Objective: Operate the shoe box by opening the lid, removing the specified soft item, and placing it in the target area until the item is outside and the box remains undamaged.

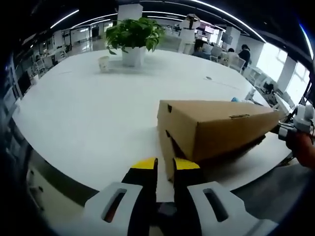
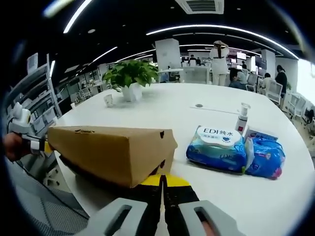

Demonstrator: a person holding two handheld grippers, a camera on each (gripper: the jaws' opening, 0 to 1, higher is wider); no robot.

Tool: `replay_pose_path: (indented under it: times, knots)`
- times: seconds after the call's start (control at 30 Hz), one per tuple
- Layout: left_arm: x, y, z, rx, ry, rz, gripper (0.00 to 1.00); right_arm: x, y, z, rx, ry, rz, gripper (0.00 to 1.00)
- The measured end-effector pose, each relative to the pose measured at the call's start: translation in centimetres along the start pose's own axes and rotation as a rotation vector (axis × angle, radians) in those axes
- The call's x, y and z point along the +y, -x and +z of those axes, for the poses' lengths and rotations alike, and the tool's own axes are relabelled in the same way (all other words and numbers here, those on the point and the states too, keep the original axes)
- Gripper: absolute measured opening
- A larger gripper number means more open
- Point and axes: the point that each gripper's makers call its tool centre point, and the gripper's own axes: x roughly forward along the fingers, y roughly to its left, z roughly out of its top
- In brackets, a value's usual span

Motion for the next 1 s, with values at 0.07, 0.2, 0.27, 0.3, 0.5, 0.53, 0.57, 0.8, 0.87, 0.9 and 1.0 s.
replay_pose_path:
  times: [0.07, 0.2, 0.27, 0.3, 0.5, 0.53, 0.57, 0.8, 0.87, 0.9, 1.0]
  knots:
    - [0.3, 0.1, 0.2, -0.010, 0.021, 0.006, 0.10, -0.3, 0.1, -0.3, 0.013, -0.005, -0.010, 0.00]
    - [0.4, 0.2, 0.6, -0.020, 0.030, 0.014, 0.10, -0.5, 0.1, -0.8, 0.030, -0.034, -0.017, 0.00]
    - [0.3, 0.1, 0.8, -0.021, 0.033, 0.009, 0.10, -0.3, 0.2, -0.6, 0.026, -0.034, -0.010, 0.00]
    - [0.2, 0.1, 0.9, -0.022, 0.034, 0.007, 0.10, -0.3, 0.2, -0.5, 0.022, -0.035, -0.008, 0.00]
    - [-0.5, 0.2, 1.6, -0.037, 0.035, -0.003, 0.10, -0.1, 0.2, -0.8, 0.032, -0.032, -0.003, 0.00]
    - [-0.6, 0.1, 1.6, -0.037, 0.036, -0.007, 0.10, -0.1, 0.2, -0.8, 0.032, -0.033, -0.003, 0.00]
    - [-0.7, 0.1, 1.6, -0.036, 0.036, -0.012, 0.10, -0.1, 0.2, -0.7, 0.029, -0.035, -0.004, 0.00]
    - [-0.9, 0.0, 1.4, -0.037, 0.060, -0.019, 0.11, -1.8, 0.8, 0.1, -0.007, -0.047, -0.076, 0.00]
    - [-1.0, 0.0, 1.5, -0.040, 0.074, -0.025, 0.12, -1.9, 0.9, 0.7, -0.045, -0.119, -0.063, 0.01]
    - [-1.0, 0.0, 1.6, -0.043, 0.080, -0.029, 0.13, -2.0, 0.9, 0.8, -0.051, -0.127, -0.056, 0.02]
    - [-1.7, -0.1, 2.0, -0.058, 0.128, -0.074, 0.16, -1.2, 0.9, 1.4, -0.075, -0.147, -0.020, 0.05]
